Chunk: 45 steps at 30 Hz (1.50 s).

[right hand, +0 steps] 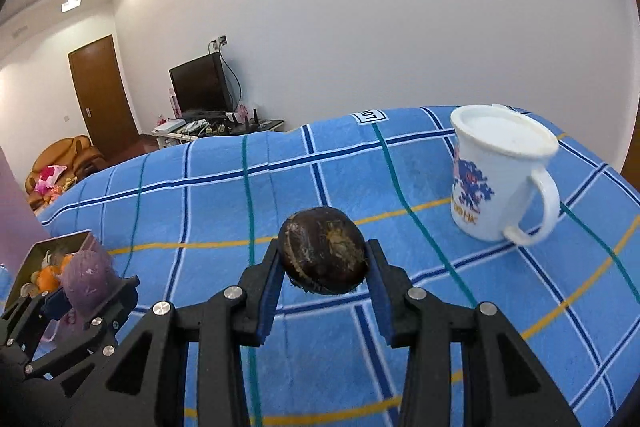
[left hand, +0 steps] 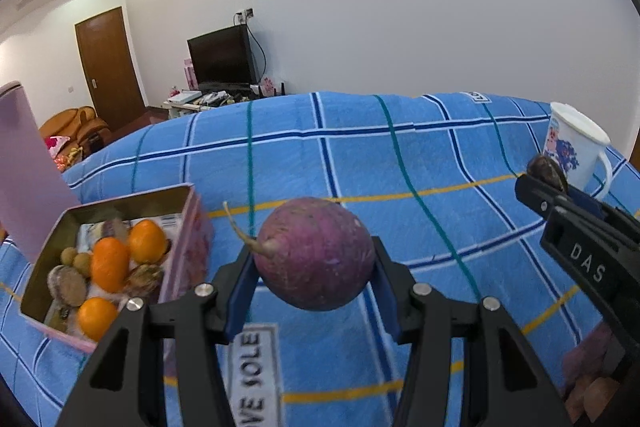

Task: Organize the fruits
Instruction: 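Carry the purple yam over the tin with the left tool while the right tool carries the brown fruit there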

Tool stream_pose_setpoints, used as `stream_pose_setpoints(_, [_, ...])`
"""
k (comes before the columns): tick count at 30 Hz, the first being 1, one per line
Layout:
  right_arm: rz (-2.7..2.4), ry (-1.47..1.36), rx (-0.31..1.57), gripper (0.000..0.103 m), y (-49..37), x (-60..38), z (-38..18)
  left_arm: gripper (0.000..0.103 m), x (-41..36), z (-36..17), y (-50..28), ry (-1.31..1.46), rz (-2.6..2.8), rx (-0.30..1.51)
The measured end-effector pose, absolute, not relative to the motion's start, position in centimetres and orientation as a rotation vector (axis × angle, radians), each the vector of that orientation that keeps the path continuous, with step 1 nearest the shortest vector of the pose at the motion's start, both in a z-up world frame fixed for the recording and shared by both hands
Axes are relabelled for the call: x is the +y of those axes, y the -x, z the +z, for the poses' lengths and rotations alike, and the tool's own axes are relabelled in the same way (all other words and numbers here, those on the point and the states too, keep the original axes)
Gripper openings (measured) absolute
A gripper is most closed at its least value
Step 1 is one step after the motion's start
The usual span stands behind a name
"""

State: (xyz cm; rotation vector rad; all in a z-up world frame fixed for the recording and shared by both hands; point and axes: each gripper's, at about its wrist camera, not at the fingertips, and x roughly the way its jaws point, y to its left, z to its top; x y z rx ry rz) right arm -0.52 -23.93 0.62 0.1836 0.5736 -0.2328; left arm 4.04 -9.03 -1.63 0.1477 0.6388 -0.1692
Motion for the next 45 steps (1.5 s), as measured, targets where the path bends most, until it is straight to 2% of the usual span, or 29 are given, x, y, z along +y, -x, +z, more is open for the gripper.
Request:
stream_pose_setpoints(16, [-0.218, -0.125, 0.463, 0.042, 5.7, -19.4, 1.2, 0.054, -3.7, -1.5, -0.7, -0.21, -0.185, 0.597])
stream_pose_setpoints(22, [-0.209, -0.102, 0.437, 0.042, 7.0, -17.5, 1.4, 0.054, -1.9, -1.3, -0.8, -0.15, -0.194, 0.585])
stream_pose_setpoints(45, [-0.13, -0.113, 0.441, 0.042, 6.8, -12.3, 1.0, 0.054, 0.9, -0.9, -0.7, -0.096, -0.177, 0.563])
